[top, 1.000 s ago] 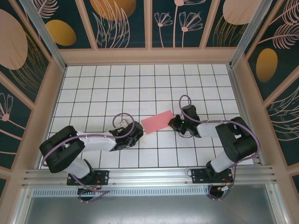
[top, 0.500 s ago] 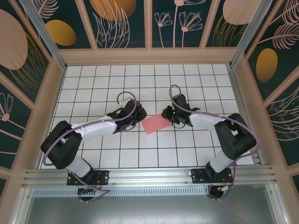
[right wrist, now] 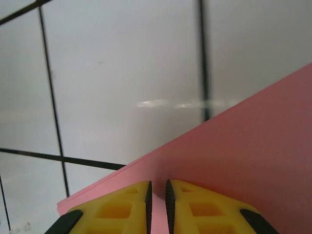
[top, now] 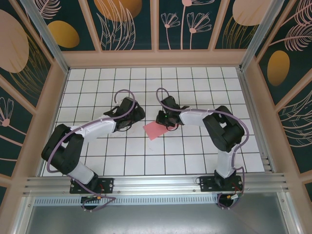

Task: Fold a paper plane with a square sheet of paper (pick it up from the middle)

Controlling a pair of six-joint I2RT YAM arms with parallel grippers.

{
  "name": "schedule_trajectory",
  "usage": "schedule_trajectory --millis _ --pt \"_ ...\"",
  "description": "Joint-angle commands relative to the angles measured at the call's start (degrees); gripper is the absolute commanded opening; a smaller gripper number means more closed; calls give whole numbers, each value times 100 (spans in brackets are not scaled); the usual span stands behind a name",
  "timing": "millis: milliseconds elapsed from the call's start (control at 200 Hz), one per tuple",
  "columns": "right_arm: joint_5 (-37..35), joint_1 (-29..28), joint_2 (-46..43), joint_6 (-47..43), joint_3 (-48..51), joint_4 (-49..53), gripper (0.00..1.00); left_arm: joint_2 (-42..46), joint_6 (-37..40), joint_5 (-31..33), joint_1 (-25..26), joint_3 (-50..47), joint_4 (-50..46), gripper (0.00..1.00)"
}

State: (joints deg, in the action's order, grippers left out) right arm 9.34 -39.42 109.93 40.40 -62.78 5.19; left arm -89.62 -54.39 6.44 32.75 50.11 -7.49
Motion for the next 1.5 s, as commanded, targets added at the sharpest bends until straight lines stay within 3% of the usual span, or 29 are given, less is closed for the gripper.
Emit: schedule_trajectory --millis 0,275,575,876,1256,1366,1496 --pt "485 -151 515 -677 -264 289 19 331 114 66 -178 -176 -196 78" --pt "-149 -340 140 -865 -916 789 18 1029 106 451 -634 -666 -289 98" --pt "-117 -1186 524 -556 -1205 1070 17 1283 158 807 -921 -782 -587 99" --pt "-302 -1235 507 -489 -893 1198 15 1309 9 597 -964 -838 -466 99" --pt "70 -1030 -354 -1479 384 1783 14 1204 345 -418 -959 -843 -76 99" --pt "6 -505 -983 -1164 713 1344 23 1153 282 -868 -964 -885 124 98" --pt "2 17 -1676 -335 1031 521 36 1052 209 -1771 -947 -994 573 90"
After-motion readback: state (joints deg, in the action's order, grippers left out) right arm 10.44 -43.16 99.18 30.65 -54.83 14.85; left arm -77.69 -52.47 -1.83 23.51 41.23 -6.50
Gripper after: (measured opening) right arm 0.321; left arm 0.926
